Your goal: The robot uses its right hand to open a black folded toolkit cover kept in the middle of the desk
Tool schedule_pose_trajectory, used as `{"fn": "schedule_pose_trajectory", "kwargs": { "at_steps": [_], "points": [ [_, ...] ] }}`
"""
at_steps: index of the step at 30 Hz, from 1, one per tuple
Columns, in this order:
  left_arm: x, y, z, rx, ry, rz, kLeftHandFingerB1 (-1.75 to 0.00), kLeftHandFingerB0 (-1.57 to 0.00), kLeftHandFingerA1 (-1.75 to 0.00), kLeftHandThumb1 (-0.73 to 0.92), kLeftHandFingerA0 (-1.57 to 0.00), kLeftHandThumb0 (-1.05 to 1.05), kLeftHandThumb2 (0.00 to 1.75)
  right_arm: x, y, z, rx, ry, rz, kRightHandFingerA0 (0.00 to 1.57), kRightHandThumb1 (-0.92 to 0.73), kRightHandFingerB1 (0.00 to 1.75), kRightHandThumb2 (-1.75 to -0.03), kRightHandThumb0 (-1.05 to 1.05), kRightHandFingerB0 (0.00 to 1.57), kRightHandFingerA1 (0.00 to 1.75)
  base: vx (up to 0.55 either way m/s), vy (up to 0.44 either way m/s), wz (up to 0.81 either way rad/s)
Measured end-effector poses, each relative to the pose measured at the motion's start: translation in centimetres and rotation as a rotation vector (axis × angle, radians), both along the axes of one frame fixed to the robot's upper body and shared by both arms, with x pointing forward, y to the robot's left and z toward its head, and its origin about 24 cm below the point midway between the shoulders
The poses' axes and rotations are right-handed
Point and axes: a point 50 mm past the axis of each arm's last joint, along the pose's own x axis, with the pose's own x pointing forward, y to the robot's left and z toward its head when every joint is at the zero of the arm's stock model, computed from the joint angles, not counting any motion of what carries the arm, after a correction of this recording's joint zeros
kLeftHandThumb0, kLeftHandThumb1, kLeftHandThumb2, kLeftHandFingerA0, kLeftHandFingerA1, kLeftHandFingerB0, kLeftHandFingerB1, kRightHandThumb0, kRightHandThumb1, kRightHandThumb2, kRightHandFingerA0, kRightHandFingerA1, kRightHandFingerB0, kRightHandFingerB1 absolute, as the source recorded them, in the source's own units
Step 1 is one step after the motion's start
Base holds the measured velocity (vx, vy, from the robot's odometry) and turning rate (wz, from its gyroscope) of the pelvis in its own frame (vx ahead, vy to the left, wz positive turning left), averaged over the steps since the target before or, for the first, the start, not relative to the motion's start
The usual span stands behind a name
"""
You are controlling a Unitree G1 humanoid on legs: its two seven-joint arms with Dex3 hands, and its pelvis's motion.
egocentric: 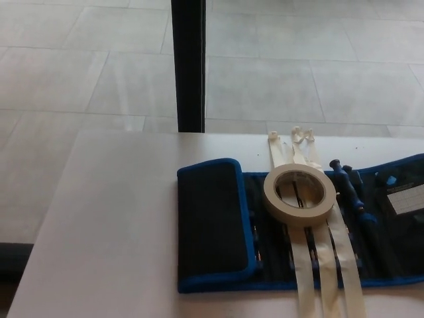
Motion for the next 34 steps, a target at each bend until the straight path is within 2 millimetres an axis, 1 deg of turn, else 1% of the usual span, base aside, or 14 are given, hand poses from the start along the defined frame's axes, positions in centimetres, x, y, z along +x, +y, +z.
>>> {"fn": "schedule_pose_trajectory", "kwargs": {
  "at_steps": [4, 5, 7, 9, 10, 11, 12, 15, 16, 19, 22, 24, 32, 34],
  "points": [
    [-0.1, 0.1, 0.0, 0.007, 0.012, -0.006, -0.75, 0.0, -1.09, 0.29, -0.63, -0.64, 1.3, 0.4, 0.2, 0.1, -0.006, -0.009, 0.016, 0.59, -0.67, 0.53, -0.6, -0.49, 0.46, 0.77, 0.0, 0.0, 0.0],
    [0.0, 0.1, 0.1, 0.008, 0.009, -0.008, -0.82, 0.0, -1.19, 0.29, -0.69, -0.81, 1.38, 0.5, 0.3, 0.1, -0.011, -0.01, 0.023, 0.62, -0.67, 0.61, -0.59, -0.49, 0.49, 1.05, 0.0, 0.0, 0.0],
    [0.3, 0.1, 0.3, 0.01, 0.0, -0.01, -0.8, 0.0, -1.15, 0.3, -0.67, -0.75, 1.35, 0.5, 0.5, 0.0, -0.014, -0.005, 0.031, 0.58, -0.67, 0.62, -0.59, -0.48, 0.54, 1.11, 0.0, 0.0, 0.0],
    [0.4, 0.2, 0.4, 0.014, -0.003, -0.012, -0.95, -0.16, -1.21, 0.3, -0.61, -1.05, 1.51, 0.5, 0.6, -0.1, -0.013, -0.004, 0.031, 0.58, -0.67, 0.63, -0.6, -0.45, 0.54, 0.99, 0.0, 0.0, 0.0],
    [0.5, 0.2, 0.5, 0.016, -0.003, -0.013, -0.76, 0.0, -1.08, 0.31, -0.62, -0.68, 1.33, 0.5, 0.6, -0.1, -0.011, -0.001, 0.031, 0.58, -0.68, 0.68, -0.6, -0.44, 0.58, 0.87, 0.0, 0.0, 0.0],
    [0.5, 0.2, 0.6, 0.02, -0.002, -0.015, -0.76, 0.0, -1.05, 0.27, -0.57, -0.67, 1.3, 0.6, 0.7, -0.2, -0.006, 0.0, 0.031, 0.59, -0.67, 0.6, -0.6, -0.46, 0.55, 0.86, 0.0, 0.0, 0.0],
    [0.6, 0.3, 0.6, 0.021, -0.002, -0.016, -0.93, -0.14, -1.2, 0.31, -0.62, -1.05, 1.5, 0.7, 0.8, -0.3, -0.001, 0.001, 0.032, 0.6, -0.67, 0.61, -0.6, -0.46, 0.57, 0.85, 0.0, 0.0, 0.0],
    [1.0, 0.2, 0.8, 0.022, -0.007, -0.019, -1.0, -0.32, -1.17, 0.33, -0.62, -1.05, 1.48, 1.1, 1.0, -0.3, 0.004, -0.003, 0.036, 0.57, -0.67, 0.57, -0.6, -0.47, 0.49, 0.87, 0.0, 0.0, 0.0],
    [1.1, 0.2, 0.9, 0.025, -0.007, -0.022, -0.78, 0.0, -1.09, 0.27, -0.61, -0.77, 1.33, 1.2, 1.0, -0.3, 0.005, -0.006, 0.037, 0.59, -0.67, 0.56, -0.6, -0.47, 0.49, 0.84, 0.0, 0.0, 0.0],
    [1.3, 0.1, 1.0, 0.028, -0.008, -0.024, -0.87, -0.01, -1.12, 0.31, -0.48, -0.97, 1.45, 1.3, 1.1, -0.3, 0.006, -0.009, 0.04, 0.58, -0.66, 0.59, -0.6, -0.45, 0.52, 0.92, 0.0, 0.0, 0.0],
    [1.3, 0.2, 1.0, 0.027, -0.01, -0.02, -0.79, 0.0, -1.15, 0.26, -0.68, -0.72, 1.32, 1.5, 1.1, -0.4, 0.009, -0.01, 0.041, 0.59, -0.66, 0.62, -0.6, -0.45, 0.58, 0.82, 0.0, 0.0, 0.0],
    [1.2, 0.2, 0.9, 0.026, -0.012, -0.013, -0.75, 0.0, -1.02, 0.28, -0.52, -0.68, 1.3, 1.6, 1.2, -0.4, 0.012, -0.007, 0.041, 0.62, -0.66, 0.62, -0.6, -0.46, 0.59, 0.92, 0.0, 0.0, 0.0],
    [0.9, 0.2, 0.8, 0.027, 0.0, -0.01, -0.76, 0.0, -1.02, 0.27, -0.5, -0.69, 1.31, 1.5, 1.3, -0.5, 0.005, 0.012, 0.053, 0.66, -0.65, 0.71, -0.58, -0.46, 0.66, 0.89, 0.0, 0.0, 0.0],
    [1.0, 0.2, 0.8, 0.028, -0.001, -0.009, -0.92, -0.1, -1.21, 0.3, -0.62, -1.03, 1.5, 1.5, 1.3, -0.6, 0.01, 0.014, 0.05, 0.67, -0.65, 0.67, -0.58, -0.46, 0.67, 0.88, 0.0, 0.0, 0.0]
  ]
}}
